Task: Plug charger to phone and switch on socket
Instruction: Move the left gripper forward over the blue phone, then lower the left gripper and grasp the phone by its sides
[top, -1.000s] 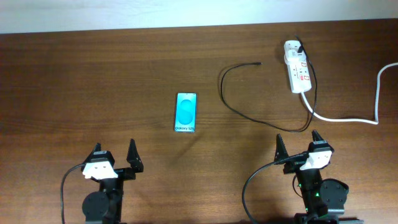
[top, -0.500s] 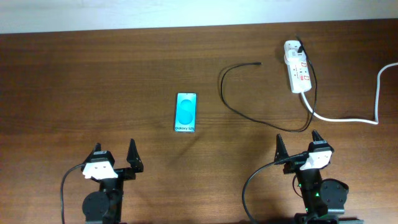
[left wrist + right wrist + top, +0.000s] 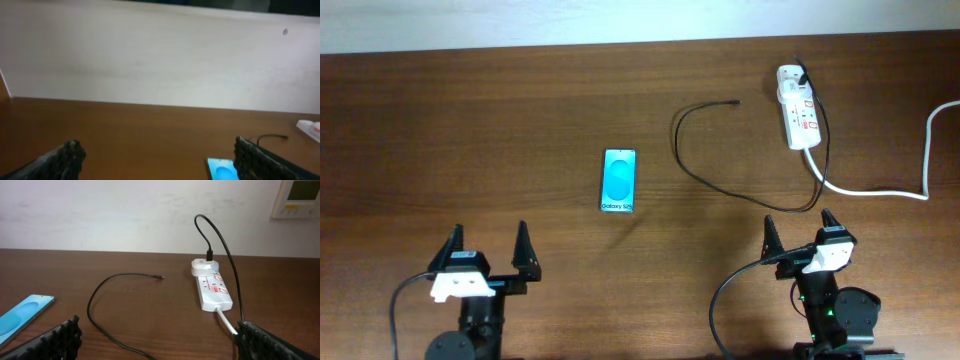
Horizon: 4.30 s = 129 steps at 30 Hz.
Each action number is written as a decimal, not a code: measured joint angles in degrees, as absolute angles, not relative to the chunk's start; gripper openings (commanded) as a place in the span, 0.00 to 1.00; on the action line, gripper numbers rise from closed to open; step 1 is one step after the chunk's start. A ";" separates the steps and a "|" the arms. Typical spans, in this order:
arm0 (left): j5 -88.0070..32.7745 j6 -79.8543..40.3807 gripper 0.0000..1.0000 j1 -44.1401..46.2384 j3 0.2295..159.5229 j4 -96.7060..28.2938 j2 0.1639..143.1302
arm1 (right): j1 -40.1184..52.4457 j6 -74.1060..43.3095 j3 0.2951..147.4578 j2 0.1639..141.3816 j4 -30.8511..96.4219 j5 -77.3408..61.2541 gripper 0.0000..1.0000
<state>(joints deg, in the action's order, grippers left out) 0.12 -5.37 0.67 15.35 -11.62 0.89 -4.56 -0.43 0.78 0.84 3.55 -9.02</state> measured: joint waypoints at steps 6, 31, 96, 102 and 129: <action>-0.05 -5.28 0.99 0.67 25.93 -15.79 6.52 | -4.56 -0.38 0.78 0.86 3.55 -9.02 0.99; -15.73 -3.84 0.99 2.50 65.91 -37.26 56.45 | -4.56 -0.40 0.78 0.84 3.55 -9.02 0.98; 2.74 -18.70 0.99 24.86 66.39 -20.12 108.27 | -4.56 -0.43 0.78 0.84 3.55 -9.02 0.98; 3.29 -19.16 0.99 25.08 66.39 -19.88 108.27 | -4.56 -0.43 0.78 0.84 3.55 -9.02 0.98; 8.64 -19.14 0.99 28.16 66.39 -15.55 112.33 | -4.56 -0.43 0.78 0.84 3.55 -9.02 0.98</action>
<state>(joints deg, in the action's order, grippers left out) 8.64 -19.14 28.16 66.39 -15.55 112.33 -4.56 -0.43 0.78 0.84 3.55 -9.02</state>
